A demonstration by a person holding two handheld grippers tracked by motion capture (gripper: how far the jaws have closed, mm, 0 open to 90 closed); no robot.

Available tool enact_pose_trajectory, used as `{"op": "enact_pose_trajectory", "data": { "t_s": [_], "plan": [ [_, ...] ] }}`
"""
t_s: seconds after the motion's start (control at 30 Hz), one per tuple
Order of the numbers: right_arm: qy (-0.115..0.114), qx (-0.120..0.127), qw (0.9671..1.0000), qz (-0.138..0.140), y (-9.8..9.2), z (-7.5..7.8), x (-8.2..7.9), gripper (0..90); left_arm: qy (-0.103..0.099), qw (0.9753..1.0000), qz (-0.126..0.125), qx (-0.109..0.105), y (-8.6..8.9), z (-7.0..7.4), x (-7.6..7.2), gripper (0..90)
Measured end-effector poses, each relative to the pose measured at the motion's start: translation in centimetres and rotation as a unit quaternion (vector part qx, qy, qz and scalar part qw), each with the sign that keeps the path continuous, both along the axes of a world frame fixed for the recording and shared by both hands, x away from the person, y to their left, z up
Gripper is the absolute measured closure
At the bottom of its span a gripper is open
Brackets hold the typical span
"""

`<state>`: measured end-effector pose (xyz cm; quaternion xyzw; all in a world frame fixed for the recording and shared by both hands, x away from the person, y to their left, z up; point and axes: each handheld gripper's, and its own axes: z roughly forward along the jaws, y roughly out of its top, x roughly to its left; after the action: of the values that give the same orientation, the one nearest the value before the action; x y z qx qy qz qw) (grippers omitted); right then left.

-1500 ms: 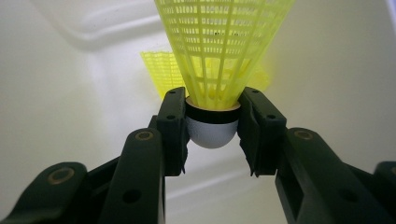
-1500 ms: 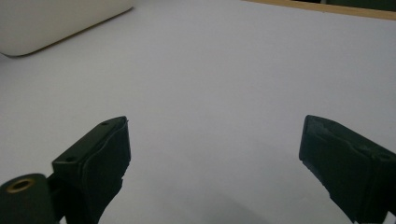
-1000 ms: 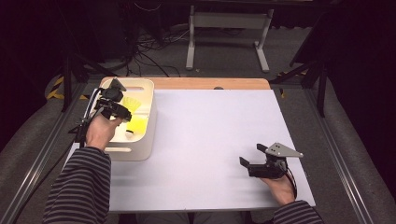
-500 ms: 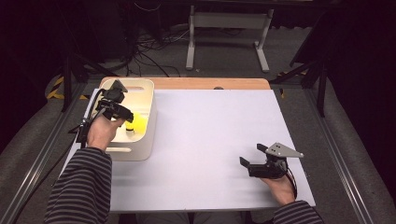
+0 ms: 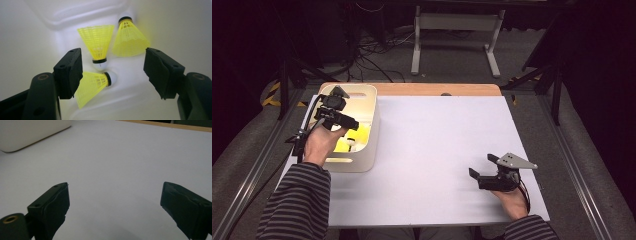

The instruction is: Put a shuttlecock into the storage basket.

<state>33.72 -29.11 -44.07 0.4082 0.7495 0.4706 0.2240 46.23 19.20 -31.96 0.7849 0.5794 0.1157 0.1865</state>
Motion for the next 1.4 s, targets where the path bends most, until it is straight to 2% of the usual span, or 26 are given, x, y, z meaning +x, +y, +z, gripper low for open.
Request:
{"op": "enact_pose_trajectory", "data": {
  "t_s": [0.2, 0.43, 0.7, 0.97, 1.4],
  "plan": [
    [-0.001, 0.000, 1.0000, 0.001, 0.0, 0.0, 0.0, 9.1, -0.016, 0.9999, -0.002, -0.004, -0.2, 0.8, -0.6, 30.3],
    [-0.001, 0.000, 1.0000, 0.000, 0.0, 0.0, 0.0, 9.1, -0.018, 0.9998, -0.012, -0.005, -0.7, 1.0, -1.0, 29.8],
    [-0.002, 0.002, 1.0000, 0.002, 0.0, 0.0, 0.0, 9.1, -0.023, 0.9993, -0.023, -0.016, -1.4, 1.5, -1.4, 30.5],
    [-0.002, 0.002, 1.0000, 0.000, -0.1, 0.1, 0.0, 9.1, -0.035, 0.9984, -0.038, -0.023, -2.4, 2.3, -1.7, 30.9],
    [-0.002, 0.004, 1.0000, 0.000, -0.1, 0.1, 0.0, 9.1, -0.036, 0.9972, -0.058, -0.029, -3.9, 2.6, -1.7, 30.9]
  ]
}}
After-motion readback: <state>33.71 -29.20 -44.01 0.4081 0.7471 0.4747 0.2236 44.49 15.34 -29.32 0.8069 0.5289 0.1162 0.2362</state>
